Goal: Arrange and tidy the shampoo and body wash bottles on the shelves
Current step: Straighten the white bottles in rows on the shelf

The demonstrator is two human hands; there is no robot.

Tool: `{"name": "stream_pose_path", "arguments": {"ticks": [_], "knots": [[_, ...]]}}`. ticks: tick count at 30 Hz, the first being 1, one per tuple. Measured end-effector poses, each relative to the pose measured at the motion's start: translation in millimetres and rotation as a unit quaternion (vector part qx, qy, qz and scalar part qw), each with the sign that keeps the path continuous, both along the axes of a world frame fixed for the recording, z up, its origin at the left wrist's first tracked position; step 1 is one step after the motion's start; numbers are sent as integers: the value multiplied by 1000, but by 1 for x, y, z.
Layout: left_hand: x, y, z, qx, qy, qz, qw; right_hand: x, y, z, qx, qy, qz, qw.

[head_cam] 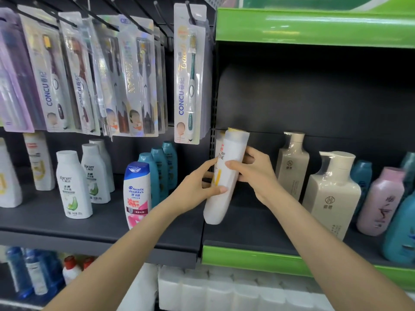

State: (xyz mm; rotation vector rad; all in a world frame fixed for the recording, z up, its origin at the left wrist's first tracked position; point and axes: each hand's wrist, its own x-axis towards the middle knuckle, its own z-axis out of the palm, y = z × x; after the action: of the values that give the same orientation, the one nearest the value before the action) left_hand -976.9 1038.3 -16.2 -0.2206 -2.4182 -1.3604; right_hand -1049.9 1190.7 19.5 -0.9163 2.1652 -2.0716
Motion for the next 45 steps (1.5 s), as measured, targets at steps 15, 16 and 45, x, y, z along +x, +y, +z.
{"name": "stream_pose_path", "arguments": {"ticks": [15,16,45], "knots": [[-41,12,-22,-5,83,153,985,-35,-5,-12,39,24,78,996],[-41,11,-22,-10,83,154,984,-39,-4,-14,38,14,90,995],[-38,17,41,-287,169,206,920,-99,-31,28,123,65,-25,990]]}}
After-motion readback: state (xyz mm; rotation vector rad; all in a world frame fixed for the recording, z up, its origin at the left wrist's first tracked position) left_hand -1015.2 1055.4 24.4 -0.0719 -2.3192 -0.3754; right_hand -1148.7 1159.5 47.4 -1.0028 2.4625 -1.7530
